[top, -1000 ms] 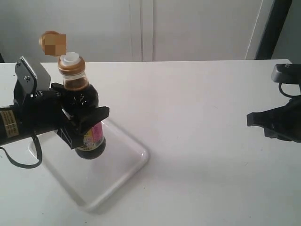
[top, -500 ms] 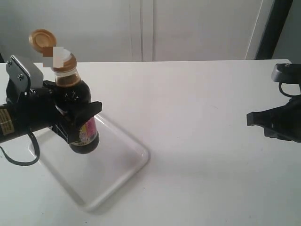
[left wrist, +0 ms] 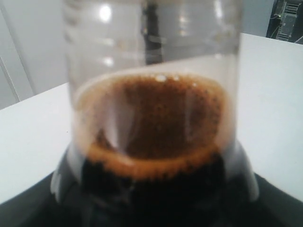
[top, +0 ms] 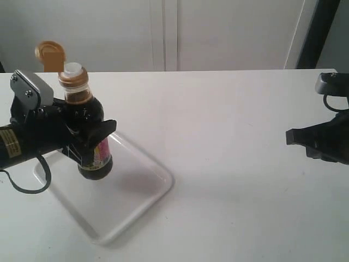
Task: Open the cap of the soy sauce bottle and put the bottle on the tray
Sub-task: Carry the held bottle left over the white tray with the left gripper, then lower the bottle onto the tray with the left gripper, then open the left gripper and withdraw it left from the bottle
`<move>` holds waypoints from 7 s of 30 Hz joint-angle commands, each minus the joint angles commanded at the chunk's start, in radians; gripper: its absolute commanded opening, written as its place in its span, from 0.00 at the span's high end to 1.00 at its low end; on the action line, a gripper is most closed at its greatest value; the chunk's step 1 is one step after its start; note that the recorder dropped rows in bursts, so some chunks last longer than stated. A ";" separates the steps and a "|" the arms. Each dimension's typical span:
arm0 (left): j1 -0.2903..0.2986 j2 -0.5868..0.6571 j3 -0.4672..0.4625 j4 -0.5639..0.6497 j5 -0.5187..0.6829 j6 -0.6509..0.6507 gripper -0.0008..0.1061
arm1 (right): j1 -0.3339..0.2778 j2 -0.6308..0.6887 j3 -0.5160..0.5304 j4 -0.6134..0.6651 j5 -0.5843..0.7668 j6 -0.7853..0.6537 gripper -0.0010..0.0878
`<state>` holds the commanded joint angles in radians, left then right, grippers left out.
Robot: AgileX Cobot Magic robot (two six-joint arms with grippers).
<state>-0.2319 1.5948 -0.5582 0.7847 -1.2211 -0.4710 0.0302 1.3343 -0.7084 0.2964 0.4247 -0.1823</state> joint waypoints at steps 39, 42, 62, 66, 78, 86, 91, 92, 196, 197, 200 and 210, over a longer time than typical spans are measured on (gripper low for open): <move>0.000 0.063 0.006 0.123 0.063 -0.098 0.99 | 0.000 0.000 0.000 0.000 -0.004 -0.002 0.99; 0.000 0.063 0.011 0.121 0.065 -0.096 0.99 | 0.000 0.000 0.000 0.000 -0.004 -0.002 0.99; 0.021 0.057 0.011 0.217 0.094 -0.124 0.30 | 0.000 0.000 0.000 0.000 -0.002 -0.024 0.99; 0.064 0.057 0.011 0.219 0.091 -0.158 0.22 | 0.000 0.000 0.000 0.000 -0.002 -0.024 0.99; 0.069 0.057 0.011 0.256 0.069 -0.173 0.01 | 0.000 0.000 0.000 0.000 -0.002 -0.024 0.99; 0.069 0.057 0.011 0.306 0.062 -0.236 0.01 | 0.000 0.000 0.000 0.000 -0.002 -0.024 0.99; 0.069 0.043 0.011 0.343 0.094 -0.252 0.01 | 0.000 0.000 0.000 0.000 -0.002 -0.024 0.99; 0.069 0.033 0.011 0.343 0.119 -0.254 0.01 | 0.000 0.000 0.000 0.000 -0.002 -0.024 0.99; 0.070 -0.596 0.011 0.960 0.612 -1.145 0.29 | 0.000 0.000 0.000 0.006 0.020 -0.041 0.99; 0.070 -0.612 0.011 0.960 0.612 -1.145 0.29 | 0.000 0.000 0.000 0.006 0.020 -0.041 0.99; 0.070 -0.670 0.011 0.960 0.637 -1.138 0.33 | 0.000 0.000 0.000 0.006 0.018 -0.041 0.99; 0.070 -0.728 0.011 0.960 1.035 -1.090 0.99 | 0.011 0.000 0.000 0.025 -0.053 -0.112 0.99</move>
<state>-0.1615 0.8668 -0.5470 1.7444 -0.1865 -1.5612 0.0413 1.3343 -0.7084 0.3217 0.3720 -0.2946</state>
